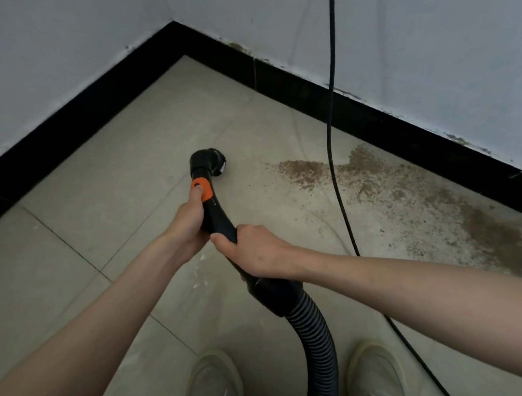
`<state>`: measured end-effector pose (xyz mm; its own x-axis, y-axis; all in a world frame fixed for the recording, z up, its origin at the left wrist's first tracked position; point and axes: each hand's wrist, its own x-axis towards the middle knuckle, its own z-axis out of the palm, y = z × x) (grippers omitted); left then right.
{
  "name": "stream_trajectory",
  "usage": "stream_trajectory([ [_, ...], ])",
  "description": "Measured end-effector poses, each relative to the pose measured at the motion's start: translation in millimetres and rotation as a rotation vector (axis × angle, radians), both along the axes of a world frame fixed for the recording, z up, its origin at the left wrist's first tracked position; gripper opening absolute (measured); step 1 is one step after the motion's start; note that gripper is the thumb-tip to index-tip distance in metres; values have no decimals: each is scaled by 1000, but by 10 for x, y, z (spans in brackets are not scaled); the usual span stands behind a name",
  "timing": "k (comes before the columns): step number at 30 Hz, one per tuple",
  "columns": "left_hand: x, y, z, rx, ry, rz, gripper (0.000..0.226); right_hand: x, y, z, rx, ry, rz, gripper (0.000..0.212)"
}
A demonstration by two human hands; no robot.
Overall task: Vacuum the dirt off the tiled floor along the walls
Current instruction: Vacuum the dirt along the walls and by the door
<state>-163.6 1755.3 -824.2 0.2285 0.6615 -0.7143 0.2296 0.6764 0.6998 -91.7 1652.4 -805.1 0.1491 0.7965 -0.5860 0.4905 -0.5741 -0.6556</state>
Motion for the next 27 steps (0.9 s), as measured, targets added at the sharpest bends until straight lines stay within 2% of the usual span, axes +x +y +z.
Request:
stream_trajectory([
  [13, 168, -233, -118, -9, 23, -50, 39, 116, -252, -64, -46, -40, -44, 50],
  [21, 479, -243, -27, -33, -9, -188, 39, 291, -351, 0, -28, -5, -178, 48],
  [27, 294, -306, -63, -120, -45, -127, 35, 228, -418, 42, -63, 13, -95, 50],
])
